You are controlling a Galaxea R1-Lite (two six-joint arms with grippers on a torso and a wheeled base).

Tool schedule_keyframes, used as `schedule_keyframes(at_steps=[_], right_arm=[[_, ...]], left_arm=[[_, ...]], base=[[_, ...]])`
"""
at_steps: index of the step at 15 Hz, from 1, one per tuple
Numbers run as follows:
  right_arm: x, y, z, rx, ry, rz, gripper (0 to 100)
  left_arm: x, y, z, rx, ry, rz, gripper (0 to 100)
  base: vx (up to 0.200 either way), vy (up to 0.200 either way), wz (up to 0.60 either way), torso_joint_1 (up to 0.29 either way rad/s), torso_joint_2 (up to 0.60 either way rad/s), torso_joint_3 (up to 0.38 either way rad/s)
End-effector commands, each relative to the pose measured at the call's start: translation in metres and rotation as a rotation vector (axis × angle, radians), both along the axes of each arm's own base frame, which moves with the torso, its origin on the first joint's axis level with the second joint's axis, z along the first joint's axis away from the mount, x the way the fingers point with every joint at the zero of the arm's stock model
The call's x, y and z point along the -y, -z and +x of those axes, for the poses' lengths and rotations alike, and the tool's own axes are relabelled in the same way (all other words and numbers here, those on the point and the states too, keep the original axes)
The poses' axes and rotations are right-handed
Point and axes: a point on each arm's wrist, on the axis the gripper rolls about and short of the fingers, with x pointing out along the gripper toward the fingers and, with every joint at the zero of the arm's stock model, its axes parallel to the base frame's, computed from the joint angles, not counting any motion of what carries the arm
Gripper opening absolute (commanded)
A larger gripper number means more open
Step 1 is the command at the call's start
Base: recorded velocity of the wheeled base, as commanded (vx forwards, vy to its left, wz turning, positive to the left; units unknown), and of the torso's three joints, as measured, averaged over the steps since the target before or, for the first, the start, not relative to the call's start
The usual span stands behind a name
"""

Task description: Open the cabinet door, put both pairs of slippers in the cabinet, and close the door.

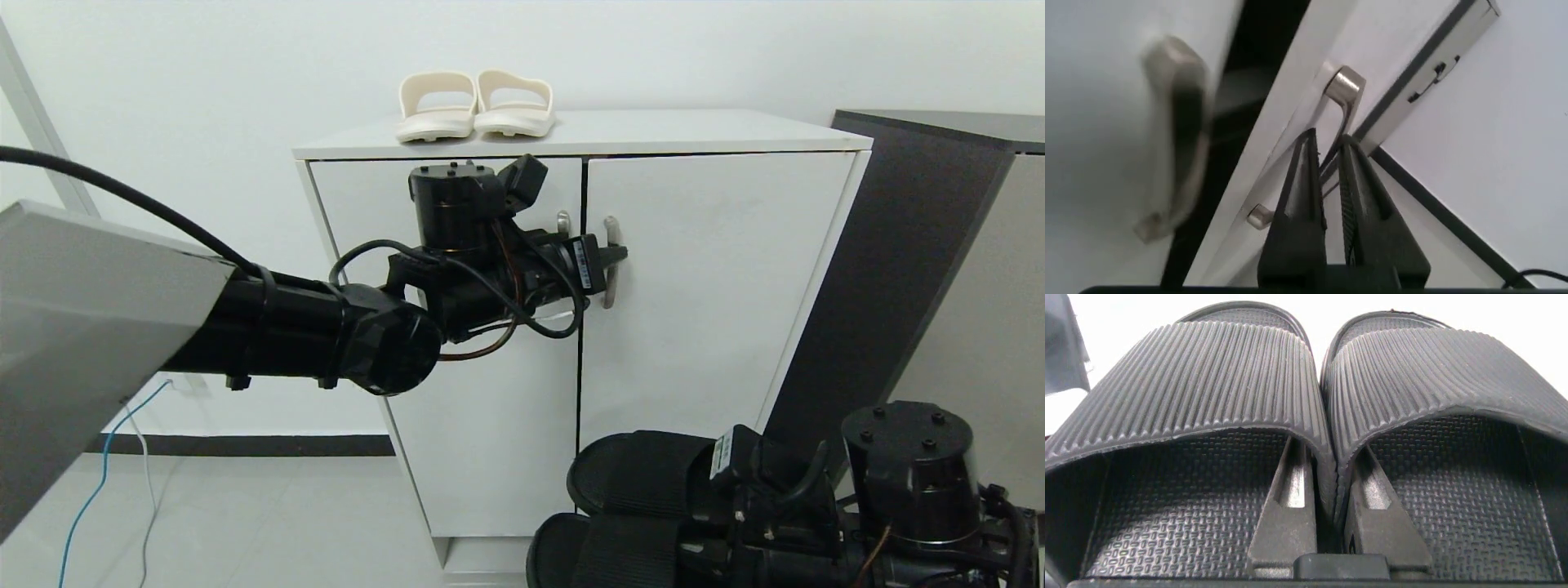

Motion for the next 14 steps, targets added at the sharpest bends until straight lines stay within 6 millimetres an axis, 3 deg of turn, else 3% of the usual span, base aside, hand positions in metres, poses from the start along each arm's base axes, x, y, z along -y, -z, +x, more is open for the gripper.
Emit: schedule_keyframes(at_steps=[1, 6, 11, 14], right_arm=[[0.001, -0.001, -0.003, -0.002, -0.018, 0.005, 0], [0.0, -0.001, -0.004, -0.002, -0.027, 0.004, 0], [0.0, 0.001, -0.004, 0.014, -0.036, -0.011, 0], [0.001, 0.001, -0.006, 0.013, -0.039, -0.012, 0]], left_arm=[[-0.007, -0.009, -0.012, 0.01, 0.005, -0.01, 0], [-0.023, -0.012, -0.043, -0.008, 0.023, 0.005, 0], [-0.052, -0.015, -0.081, 0.008, 0.022, -0.01, 0], [-0.064, -0.011, -0.066, 0.02, 0.012, -0.036, 0]], base=[[0.0, 0.0, 0.0, 0.0, 0.0, 0.0], [0.0, 0.0, 0.0, 0.0, 0.0, 0.0], [0.0, 0.0, 0.0, 0.0, 0.0, 0.0], [0.0, 0.0, 0.0, 0.0, 0.0, 0.0]])
